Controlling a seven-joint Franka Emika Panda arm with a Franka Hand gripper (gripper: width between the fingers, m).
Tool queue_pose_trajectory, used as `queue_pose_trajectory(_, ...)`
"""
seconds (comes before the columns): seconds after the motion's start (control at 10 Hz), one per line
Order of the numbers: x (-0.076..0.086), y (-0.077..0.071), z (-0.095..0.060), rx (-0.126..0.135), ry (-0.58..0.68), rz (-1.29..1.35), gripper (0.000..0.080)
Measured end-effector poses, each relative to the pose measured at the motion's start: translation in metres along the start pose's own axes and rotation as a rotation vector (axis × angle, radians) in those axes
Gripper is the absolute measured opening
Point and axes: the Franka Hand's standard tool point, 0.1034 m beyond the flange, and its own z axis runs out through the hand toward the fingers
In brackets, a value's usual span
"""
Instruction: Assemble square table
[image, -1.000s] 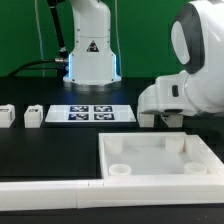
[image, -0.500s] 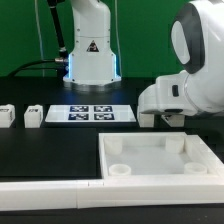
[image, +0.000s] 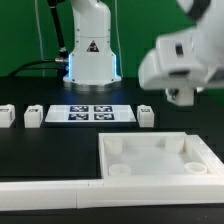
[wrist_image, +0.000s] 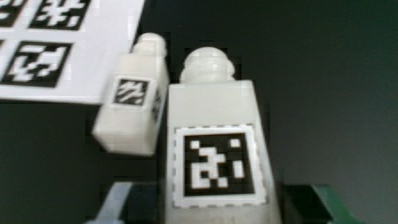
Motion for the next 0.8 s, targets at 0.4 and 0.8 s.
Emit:
queue_pose_trajectory(0.4,0.007,-0.005,-0.016,0.023,0.288,0.003,0.029)
queue_pose_trajectory(0.8,0.022,0.03,-0.11,0.055,0.52,-0.06,0.029)
